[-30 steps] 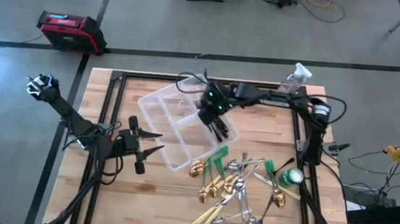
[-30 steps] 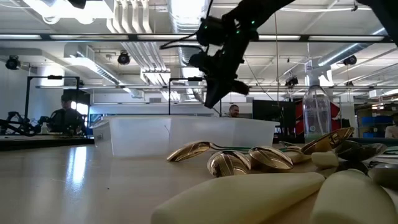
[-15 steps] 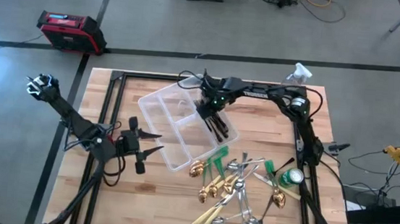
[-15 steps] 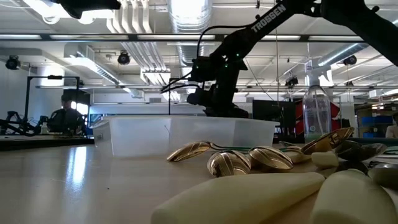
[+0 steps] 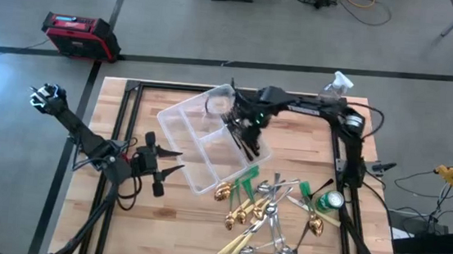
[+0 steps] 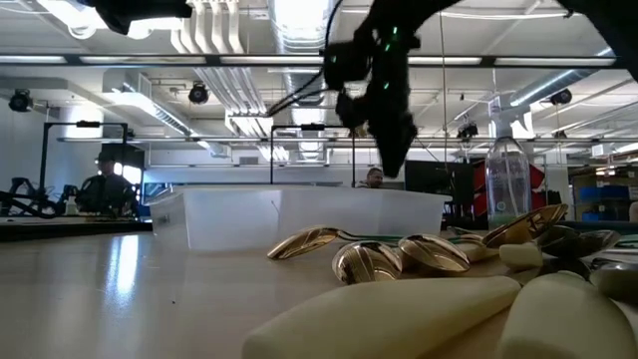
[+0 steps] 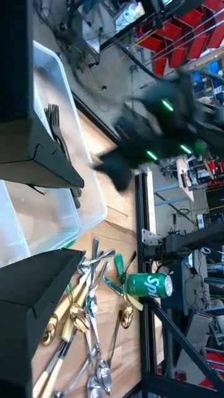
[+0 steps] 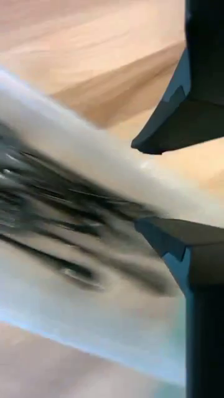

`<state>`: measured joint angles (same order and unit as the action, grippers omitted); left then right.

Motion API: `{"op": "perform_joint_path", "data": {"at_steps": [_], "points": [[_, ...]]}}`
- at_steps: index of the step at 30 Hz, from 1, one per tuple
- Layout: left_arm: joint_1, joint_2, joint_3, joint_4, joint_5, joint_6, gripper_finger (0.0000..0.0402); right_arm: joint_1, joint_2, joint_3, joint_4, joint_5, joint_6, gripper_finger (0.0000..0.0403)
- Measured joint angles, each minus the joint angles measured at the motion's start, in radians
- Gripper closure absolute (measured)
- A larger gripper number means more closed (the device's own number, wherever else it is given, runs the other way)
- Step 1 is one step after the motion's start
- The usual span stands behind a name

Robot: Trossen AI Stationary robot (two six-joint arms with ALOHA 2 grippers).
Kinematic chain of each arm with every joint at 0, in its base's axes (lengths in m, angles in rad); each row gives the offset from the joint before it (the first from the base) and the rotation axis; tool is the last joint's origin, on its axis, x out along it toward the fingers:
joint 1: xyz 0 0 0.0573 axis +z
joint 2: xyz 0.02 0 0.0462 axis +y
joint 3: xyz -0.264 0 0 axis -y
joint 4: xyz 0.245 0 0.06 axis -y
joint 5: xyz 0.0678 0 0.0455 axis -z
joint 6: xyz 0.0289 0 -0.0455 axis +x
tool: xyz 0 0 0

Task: Sort silverware
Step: Put the black fork into the transparent silverware tray

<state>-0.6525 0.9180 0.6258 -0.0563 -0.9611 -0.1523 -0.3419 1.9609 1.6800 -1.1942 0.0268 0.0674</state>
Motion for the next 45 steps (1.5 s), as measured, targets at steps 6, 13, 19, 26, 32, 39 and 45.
{"op": "perform_joint_path", "data": {"at_steps": [6,13,19,26,32,39,45], "points": [[0.001,0.052,0.0,0.007,-0.003,-0.047,0.0246,0.223,-0.182,-0.079,-0.23,0.125,0.036,0.0223],[0.007,0.191,-0.003,0.054,-0.068,-0.14,0.0246,0.465,-0.371,-0.339,-0.257,0.07,0.223,0.0237],[0.026,0.284,-0.003,0.154,-0.069,-0.118,0.0246,0.605,-0.441,-0.586,-0.165,-0.027,0.255,0.0248],[0.03,0.297,-0.003,0.192,-0.068,-0.095,0.0246,0.698,-0.403,-0.716,-0.021,-0.172,0.289,0.0237],[0.03,0.297,-0.003,0.188,-0.016,-0.122,0.0246,0.757,-0.328,-0.753,0.0,-0.185,0.298,0.019],[0.03,0.297,-0.003,0.188,-0.017,-0.12,0.0246,0.761,-0.212,-0.77,0.03,-0.117,0.262,0.0172],[0.03,0.295,-0.003,0.189,-0.017,-0.119,0.0246,0.744,-0.168,-0.718,0.085,-0.036,0.183,0.0214]]}}
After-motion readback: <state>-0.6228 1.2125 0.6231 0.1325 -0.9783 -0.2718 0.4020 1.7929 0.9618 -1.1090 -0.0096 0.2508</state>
